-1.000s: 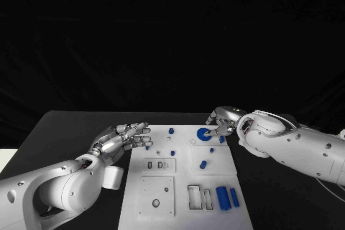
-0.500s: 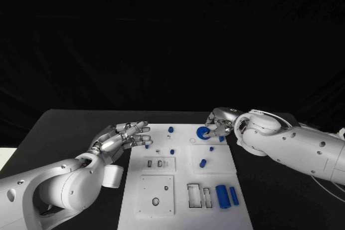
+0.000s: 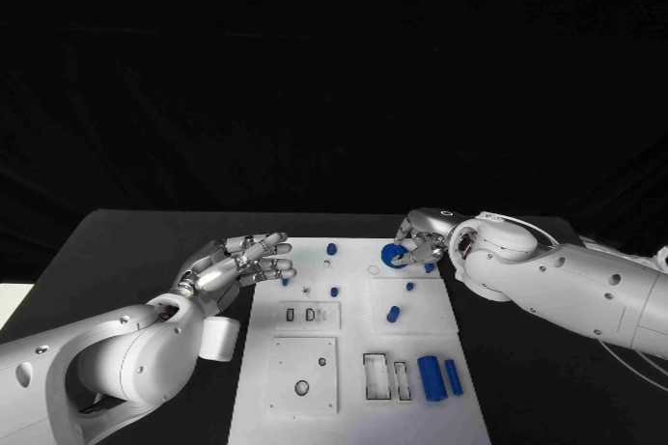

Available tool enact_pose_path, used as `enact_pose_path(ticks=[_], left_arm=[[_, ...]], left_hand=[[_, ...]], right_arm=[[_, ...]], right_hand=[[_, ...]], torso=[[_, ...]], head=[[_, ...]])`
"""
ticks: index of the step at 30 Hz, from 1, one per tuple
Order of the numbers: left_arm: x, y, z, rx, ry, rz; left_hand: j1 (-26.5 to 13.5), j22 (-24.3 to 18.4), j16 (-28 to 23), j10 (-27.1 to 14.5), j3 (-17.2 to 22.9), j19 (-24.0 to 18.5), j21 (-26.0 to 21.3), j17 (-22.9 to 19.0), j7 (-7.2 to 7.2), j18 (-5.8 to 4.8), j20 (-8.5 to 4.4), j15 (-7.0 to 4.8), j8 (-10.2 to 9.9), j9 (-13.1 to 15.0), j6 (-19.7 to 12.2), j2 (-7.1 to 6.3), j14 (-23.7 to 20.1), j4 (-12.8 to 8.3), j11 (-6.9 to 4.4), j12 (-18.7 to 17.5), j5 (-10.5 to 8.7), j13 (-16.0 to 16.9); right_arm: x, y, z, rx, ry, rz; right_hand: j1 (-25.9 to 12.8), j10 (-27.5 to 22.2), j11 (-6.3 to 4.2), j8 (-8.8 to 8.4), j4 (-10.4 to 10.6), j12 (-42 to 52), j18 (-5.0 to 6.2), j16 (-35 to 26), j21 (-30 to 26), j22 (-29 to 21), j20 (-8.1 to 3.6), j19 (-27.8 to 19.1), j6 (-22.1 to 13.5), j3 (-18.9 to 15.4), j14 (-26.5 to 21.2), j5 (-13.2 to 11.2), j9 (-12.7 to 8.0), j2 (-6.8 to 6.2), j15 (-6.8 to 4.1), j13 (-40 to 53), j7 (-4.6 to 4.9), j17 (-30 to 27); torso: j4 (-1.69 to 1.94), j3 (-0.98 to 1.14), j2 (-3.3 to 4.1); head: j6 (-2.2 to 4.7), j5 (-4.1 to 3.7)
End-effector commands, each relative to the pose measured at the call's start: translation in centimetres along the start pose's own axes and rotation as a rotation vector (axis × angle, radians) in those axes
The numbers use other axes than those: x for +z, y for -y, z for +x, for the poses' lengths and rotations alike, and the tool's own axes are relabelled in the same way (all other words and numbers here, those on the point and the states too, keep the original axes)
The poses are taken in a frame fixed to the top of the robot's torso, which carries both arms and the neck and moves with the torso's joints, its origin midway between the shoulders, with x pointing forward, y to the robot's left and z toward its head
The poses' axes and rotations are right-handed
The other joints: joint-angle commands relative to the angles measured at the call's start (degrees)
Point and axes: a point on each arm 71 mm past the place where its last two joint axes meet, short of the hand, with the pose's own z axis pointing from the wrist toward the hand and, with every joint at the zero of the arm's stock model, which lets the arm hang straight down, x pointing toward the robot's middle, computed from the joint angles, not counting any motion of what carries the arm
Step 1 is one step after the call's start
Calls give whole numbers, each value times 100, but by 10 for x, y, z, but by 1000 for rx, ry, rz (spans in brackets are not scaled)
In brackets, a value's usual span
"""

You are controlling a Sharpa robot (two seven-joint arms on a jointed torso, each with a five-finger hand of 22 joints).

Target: Assemble the parts on the task board

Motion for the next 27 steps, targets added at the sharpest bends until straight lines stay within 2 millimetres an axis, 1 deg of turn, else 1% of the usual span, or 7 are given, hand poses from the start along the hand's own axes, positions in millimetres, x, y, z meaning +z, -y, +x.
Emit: enact_pose_path(ticks=[1, 7, 12, 15, 19, 23, 27], left_arm=[[1, 1, 2, -9, -17, 4], [1, 1, 1, -9, -16, 4], [1, 0, 1, -9, -16, 3], [1, 0, 1, -9, -16, 3], [1, 0, 1, -9, -16, 2], [1, 0, 2, -9, -17, 2], [1, 0, 2, -9, -17, 2]], left_hand=[[33, -9, -21, -55, 4, -40, -9, 9, 17, 42, 2, 2, -29, -7, -24, -20, -47, -23, 4, -20, -26, -8], [33, -9, -21, -55, 4, -40, -9, 9, 17, 42, 2, 2, -29, -7, -24, -20, -47, -23, 4, -20, -26, -8], [33, -9, -21, -55, 4, -40, -9, 9, 17, 42, 2, 2, -29, -7, -24, -20, -47, -23, 4, -20, -26, -8], [33, -9, -21, -55, 4, -40, -9, 9, 17, 42, 2, 2, -29, -7, -24, -20, -47, -23, 4, -20, -26, -8], [33, -9, -21, -55, 4, -40, -9, 9, 17, 42, 2, 2, -29, -7, -24, -20, -47, -23, 4, -20, -26, -8], [33, -9, -21, -55, 4, -40, -9, 9, 17, 42, 2, 2, -29, -7, -24, -20, -47, -23, 4, -20, -26, -8], [33, -9, -21, -55, 4, -40, -9, 9, 17, 42, 2, 2, -29, -7, -24, -20, -47, -23, 4, -20, -26, -8]], right_arm=[[1, -1, 4, -48, -18, -11], [1, -2, 7, -59, -24, -14], [1, -3, 8, -63, -27, -19], [1, -4, 8, -62, -21, -25], [1, -8, 5, -50, 16, -49], [0, -15, 2, -26, 64, -79], [-1, -25, -2, -9, 108, -109]], right_hand=[[68, 608, -18, 14, -43, 2153, -104, 40, 38, 13, 13, 38, 51, 24, 471, -24, -3, 6, 8, 2741, 2, 870], [110, 632, -15, 14, -106, 2194, -112, 56, 63, 61, 15, 54, 76, 87, 478, -13, -5, 17, 9, 2782, 4, 911], [156, 632, -16, 19, -172, 2195, -118, 65, 82, 94, 15, 63, 113, 160, 482, -11, -4, 37, 8, 2783, 2, 937], [234, 632, -34, 43, -243, 2195, -123, 77, 101, 129, 7, 72, 205, 333, 487, -94, 2, 167, -5, 2783, -19, 971], [323, 632, -113, 144, -342, 2195, -144, 117, 156, 243, -24, 113, 474, 594, 508, -146, 51, 381, -55, 2783, -114, 1086], [262, 632, -169, 184, -392, 2195, -149, 123, 172, 273, -64, 122, 622, 708, 510, -153, 82, 413, -97, 2783, -177, 1105], [210, 632, -184, 181, -404, 2195, -151, 125, 178, 284, -79, 125, 651, 742, 511, -144, 87, 403, -112, 2783, -191, 1113]], torso=[[8, 4, 3], [1, 0, -2], [-9, 4, 2], [-7, 2, 2], [-2, 0, -4], [2, -1, -1], [8, -4, -5]], head=[[-15, 10], [-32, 14], [-33, 16], [-27, 15], [-25, 13], [-19, 20], [-13, 21]])
